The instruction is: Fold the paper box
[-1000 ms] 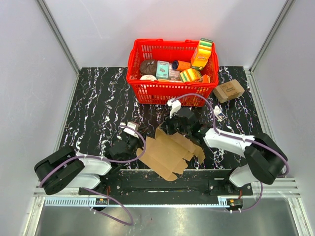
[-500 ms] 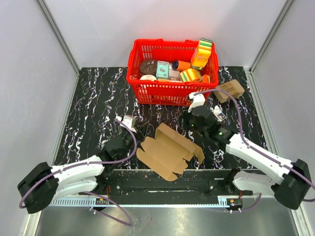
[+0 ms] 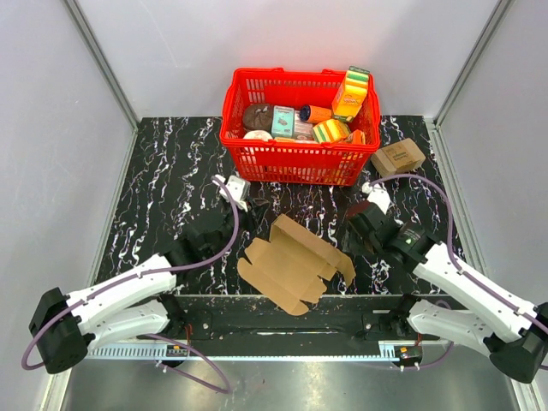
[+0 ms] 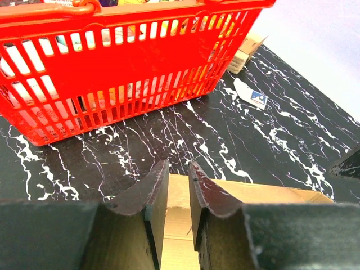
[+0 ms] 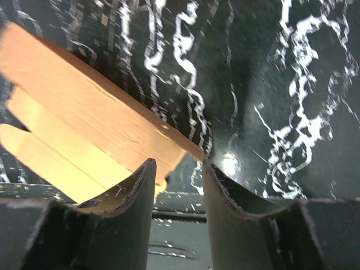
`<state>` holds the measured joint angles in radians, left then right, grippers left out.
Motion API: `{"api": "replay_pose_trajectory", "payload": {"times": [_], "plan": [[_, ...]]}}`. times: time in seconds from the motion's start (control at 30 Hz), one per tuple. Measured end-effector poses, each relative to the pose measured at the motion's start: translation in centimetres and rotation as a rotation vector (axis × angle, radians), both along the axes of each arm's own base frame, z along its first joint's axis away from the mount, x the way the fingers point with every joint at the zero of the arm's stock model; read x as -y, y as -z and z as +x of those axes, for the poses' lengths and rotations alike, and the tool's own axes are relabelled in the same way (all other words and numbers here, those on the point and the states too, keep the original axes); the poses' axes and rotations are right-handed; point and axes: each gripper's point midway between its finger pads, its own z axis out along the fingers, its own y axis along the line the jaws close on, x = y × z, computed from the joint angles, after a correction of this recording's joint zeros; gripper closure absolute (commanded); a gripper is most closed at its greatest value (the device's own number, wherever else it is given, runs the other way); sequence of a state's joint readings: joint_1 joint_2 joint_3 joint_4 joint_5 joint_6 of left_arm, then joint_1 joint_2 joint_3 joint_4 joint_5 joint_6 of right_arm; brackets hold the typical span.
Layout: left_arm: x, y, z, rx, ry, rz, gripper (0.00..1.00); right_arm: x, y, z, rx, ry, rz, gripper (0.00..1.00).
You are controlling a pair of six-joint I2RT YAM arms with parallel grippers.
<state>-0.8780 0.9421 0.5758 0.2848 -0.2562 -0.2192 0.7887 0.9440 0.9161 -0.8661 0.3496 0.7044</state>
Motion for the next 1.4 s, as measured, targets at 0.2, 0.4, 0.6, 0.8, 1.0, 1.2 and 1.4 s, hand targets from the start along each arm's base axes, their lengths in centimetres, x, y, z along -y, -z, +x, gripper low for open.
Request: {"api": "replay_pose_trajectory", "payload": {"times": [0.2, 0.4, 0.6, 0.8, 1.0, 1.2, 1.4], "plan": [[0.4, -0.4, -0.4, -0.028, 0.036, 0.038, 0.68, 2.3, 3.4, -2.7, -0.141, 0.085, -0.062, 0.48], [2.8, -1.2, 1.0, -0.037, 0.084, 0.123, 0.70, 3.0, 5.0, -4.1, -0.201, 0.139, -0.045, 0.49], [5.9, -1.7, 3.1, -0.045, 0.177, 0.157, 0.71, 2.9, 6.6, -4.8, -0.251, 0.149, -0.049, 0.55], [8.1, -0.1, 6.0, -0.110, 0.272, 0.195, 0.73, 1.8, 7.5, -4.2, -0.259, 0.143, -0.032, 0.63], [10.8, 2.9, 6.7, -0.192, 0.395, 0.259, 0.77, 0.8, 8.0, -3.8, -0.260, 0.129, 0.001, 0.75], [12.4, 7.2, 6.9, -0.292, 0.474, 0.320, 0.79, 0.5, 8.6, -4.0, -0.267, 0.121, 0.016, 0.82], [13.1, 10.6, 6.8, -0.376, 0.510, 0.361, 0.80, 0.6, 9.1, -4.1, -0.267, 0.120, 0.017, 0.88]]}}
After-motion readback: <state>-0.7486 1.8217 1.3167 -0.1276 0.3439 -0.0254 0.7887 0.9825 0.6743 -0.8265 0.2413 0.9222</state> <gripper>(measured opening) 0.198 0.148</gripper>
